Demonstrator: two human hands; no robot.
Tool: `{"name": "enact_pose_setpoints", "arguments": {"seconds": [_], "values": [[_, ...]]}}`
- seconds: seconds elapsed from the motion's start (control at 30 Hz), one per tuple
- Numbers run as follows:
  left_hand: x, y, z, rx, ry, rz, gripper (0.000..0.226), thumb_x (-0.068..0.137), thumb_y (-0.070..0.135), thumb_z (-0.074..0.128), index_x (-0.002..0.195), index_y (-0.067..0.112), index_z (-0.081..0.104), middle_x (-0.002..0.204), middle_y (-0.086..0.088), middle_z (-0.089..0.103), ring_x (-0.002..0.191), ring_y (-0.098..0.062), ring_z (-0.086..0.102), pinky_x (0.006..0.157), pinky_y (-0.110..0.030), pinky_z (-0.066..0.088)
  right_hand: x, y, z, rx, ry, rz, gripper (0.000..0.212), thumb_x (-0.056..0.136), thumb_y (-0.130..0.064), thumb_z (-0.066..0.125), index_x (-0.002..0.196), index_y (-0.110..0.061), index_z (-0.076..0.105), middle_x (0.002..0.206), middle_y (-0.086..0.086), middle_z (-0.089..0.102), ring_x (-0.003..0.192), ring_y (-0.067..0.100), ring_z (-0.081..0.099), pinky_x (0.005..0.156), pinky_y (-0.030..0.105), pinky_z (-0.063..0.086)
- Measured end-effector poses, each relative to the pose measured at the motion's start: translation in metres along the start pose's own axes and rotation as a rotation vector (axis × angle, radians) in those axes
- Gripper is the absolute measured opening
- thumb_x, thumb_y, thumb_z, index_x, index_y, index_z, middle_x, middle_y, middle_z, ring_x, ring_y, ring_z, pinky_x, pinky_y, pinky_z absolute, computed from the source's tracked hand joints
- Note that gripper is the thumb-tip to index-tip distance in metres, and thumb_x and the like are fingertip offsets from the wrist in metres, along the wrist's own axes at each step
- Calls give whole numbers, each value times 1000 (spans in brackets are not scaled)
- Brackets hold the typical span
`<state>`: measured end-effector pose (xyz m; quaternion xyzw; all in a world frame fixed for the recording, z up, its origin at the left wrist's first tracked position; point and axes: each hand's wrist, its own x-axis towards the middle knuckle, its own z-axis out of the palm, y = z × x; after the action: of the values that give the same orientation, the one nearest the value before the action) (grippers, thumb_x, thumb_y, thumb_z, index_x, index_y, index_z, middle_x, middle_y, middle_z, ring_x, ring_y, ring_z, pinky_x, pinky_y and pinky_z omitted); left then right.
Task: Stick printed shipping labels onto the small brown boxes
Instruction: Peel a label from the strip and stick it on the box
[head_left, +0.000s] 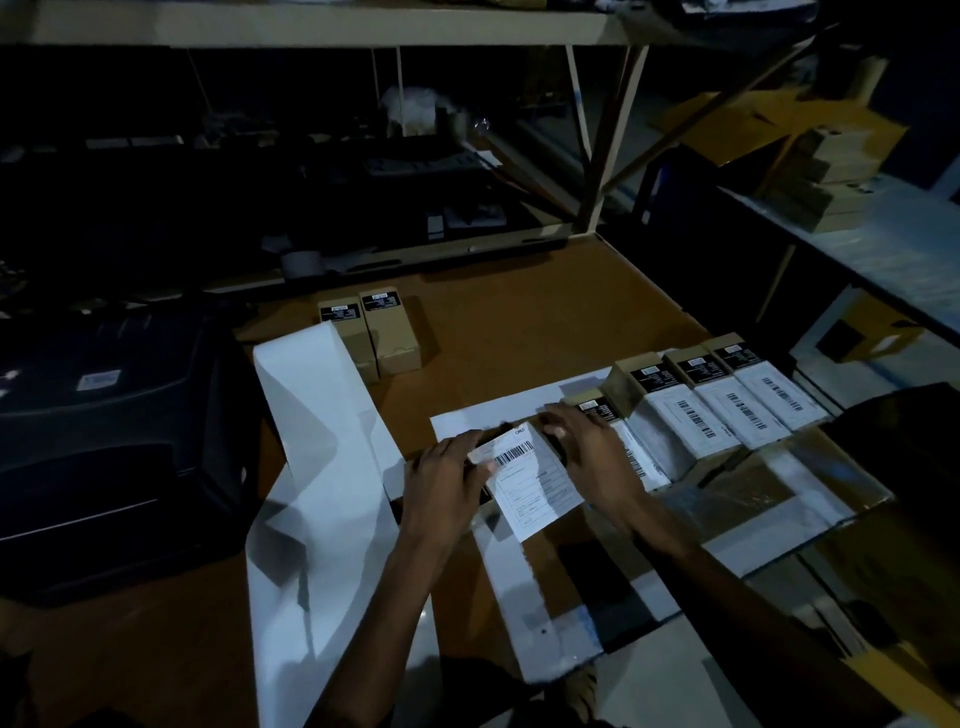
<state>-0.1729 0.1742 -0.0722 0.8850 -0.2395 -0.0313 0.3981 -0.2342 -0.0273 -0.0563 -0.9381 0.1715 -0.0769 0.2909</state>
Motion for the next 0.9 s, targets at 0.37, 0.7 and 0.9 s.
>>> {"name": "enact_pose_setpoints", "arguments": {"seconds": [0.37, 0.7, 0.9], "values": [[-11, -2, -17, -26, -225, -53, 104, 69, 29, 89, 144, 45, 19, 142, 9, 53, 129, -18, 51, 104, -40, 47, -36, -12, -4, 364, -107, 87, 94, 84, 17, 60, 158, -24, 20, 146, 0, 54, 117, 1, 55, 77, 1, 45], [17, -20, -46, -290, -471, -105, 76, 72, 23, 88, 127, 50, 43, 137, 5, 58, 126, -14, 55, 97, -29, 55, -23, -4, -12, 441, -168, 27, 56, 95, 3, 60, 141, -28, 51, 128, -22, 55, 111, -21, 48, 86, 0, 43], [32, -12, -45, -225, -446, -65, 69, 82, 9, 79, 132, 43, 47, 129, 10, 61, 121, -3, 52, 87, -14, 48, -2, -3, -18, 465, -133, -52, 35, 106, -15, 46, 135, -30, 58, 128, -13, 63, 121, -1, 55, 91, 14, 49]]}}
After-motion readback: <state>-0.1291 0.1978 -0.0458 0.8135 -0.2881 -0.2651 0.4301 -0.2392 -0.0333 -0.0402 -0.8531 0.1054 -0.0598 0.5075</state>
